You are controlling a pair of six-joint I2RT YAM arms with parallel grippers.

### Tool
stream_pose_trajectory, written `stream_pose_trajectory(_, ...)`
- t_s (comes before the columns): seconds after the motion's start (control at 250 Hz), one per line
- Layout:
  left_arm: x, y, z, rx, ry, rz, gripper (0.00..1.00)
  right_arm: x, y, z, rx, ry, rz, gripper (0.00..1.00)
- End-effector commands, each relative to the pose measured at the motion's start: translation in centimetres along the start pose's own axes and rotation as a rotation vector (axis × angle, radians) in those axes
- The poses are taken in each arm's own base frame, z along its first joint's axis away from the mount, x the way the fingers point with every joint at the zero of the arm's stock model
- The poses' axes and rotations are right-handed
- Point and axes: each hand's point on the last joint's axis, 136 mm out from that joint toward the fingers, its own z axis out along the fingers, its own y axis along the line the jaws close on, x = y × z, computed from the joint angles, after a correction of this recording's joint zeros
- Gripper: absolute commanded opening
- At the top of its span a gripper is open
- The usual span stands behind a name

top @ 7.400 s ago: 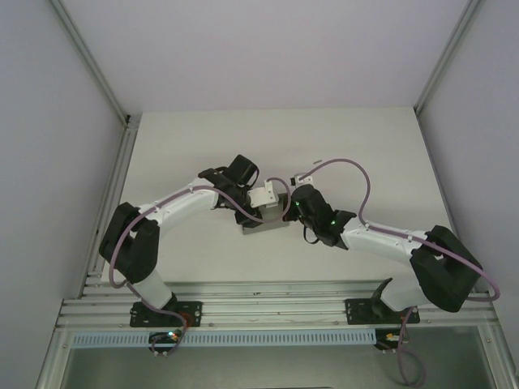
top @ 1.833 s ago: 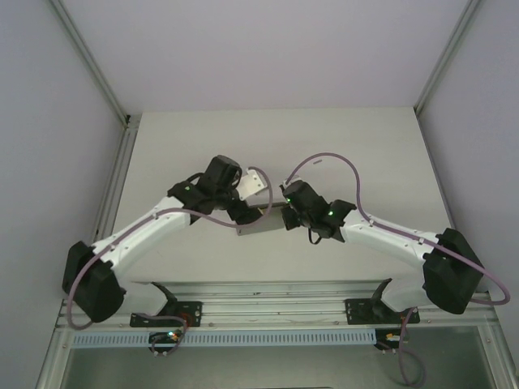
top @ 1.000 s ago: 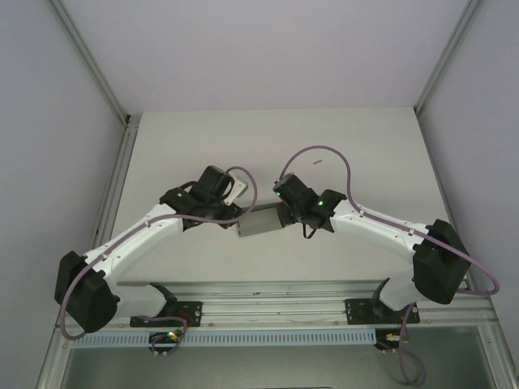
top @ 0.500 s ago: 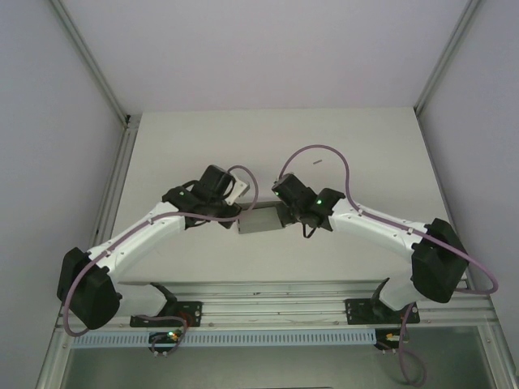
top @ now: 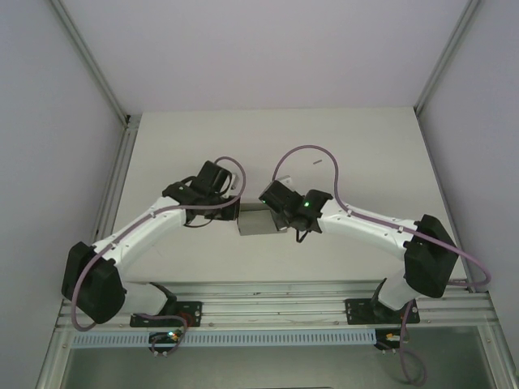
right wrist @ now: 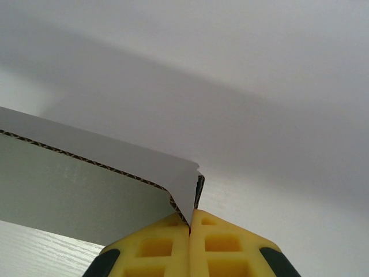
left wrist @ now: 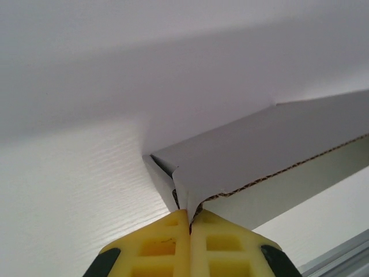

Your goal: Assemble paper box

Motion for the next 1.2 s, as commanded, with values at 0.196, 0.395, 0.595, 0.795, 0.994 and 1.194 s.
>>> stream_pose_trajectory(0.196, 1.8, 1.2, 1.9, -0.074, 0.071, -0.067, 0.0, 1.9, 0.2, 0.8, 0.015, 0.044, 0.039, 0.0)
stream_pose_trajectory(0.395, 3.2, 1.6, 2.7, -0.085, 0.089, -0.076, 0.0, 2.2, -0.2, 0.9, 0.031, 0.042, 0.052, 0.0)
stream_pose_trajectory(0.595, 6.5, 2.5, 3.4, -0.15, 0.14, -0.049, 0.0, 2.7, -0.3, 1.4, 0.037, 0.015, 0.061, 0.0)
stream_pose_trajectory(0.795, 8.9, 3.8, 4.7, -0.205, 0.175, -0.013, 0.0, 3.9, 0.1, 2.5, -0.007, -0.047, 0.067, 0.0)
stream_pose_trajectory(0.994, 10.0, 4.9, 5.5, -0.285, 0.206, 0.02, 0.0, 3.0, 0.6, 1.1, -0.103, -0.13, 0.117, 0.21)
stream_pose_trajectory(1.194, 9.6, 4.8, 5.5, -0.305, 0.202, 0.034, 0.0, -0.1, 0.3, -1.8, -0.153, -0.219, 0.181, 0.71)
